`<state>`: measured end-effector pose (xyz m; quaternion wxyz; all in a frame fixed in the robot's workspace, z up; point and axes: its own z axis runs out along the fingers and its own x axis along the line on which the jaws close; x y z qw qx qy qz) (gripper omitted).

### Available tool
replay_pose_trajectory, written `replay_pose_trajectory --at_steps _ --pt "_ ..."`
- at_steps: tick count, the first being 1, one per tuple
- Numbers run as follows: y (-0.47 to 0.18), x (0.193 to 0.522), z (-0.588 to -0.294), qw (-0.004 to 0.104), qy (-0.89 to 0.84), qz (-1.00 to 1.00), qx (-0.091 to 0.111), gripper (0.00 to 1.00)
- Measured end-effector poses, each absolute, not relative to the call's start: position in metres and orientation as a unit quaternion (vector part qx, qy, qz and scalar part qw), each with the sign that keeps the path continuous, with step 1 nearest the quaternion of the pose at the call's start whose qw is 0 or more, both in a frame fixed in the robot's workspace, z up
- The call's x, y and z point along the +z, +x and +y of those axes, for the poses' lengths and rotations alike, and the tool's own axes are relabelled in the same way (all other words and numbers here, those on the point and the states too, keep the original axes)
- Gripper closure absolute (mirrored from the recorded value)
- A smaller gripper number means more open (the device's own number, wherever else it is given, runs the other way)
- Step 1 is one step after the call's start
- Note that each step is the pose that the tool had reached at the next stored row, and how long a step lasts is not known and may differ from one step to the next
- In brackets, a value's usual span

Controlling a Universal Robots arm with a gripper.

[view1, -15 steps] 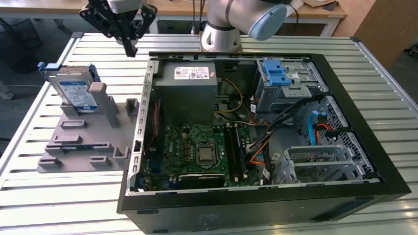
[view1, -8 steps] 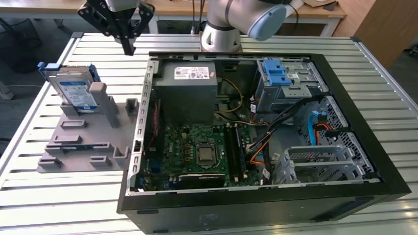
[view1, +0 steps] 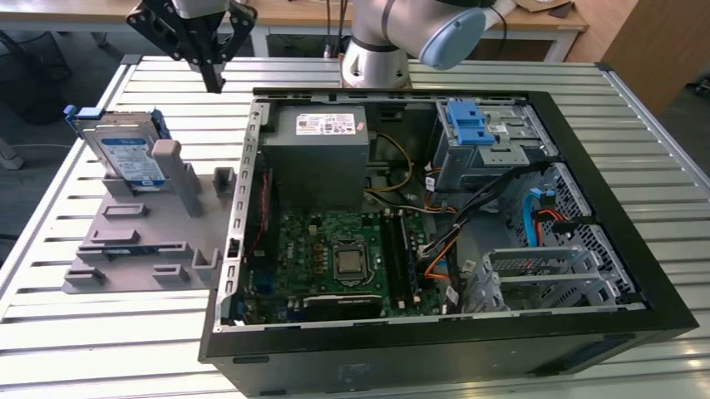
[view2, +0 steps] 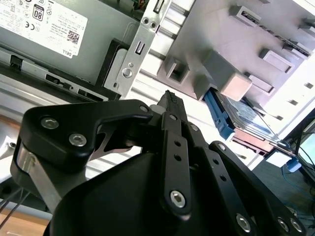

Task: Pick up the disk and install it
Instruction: 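Reach for the disk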

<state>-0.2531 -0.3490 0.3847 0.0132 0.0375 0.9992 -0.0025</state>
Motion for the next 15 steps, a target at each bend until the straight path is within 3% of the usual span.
replay_pose_trajectory --at_steps 15 --pt "-0.264 0.384 -0.345 0.013 0.038 0.999 -0.002 0.89"
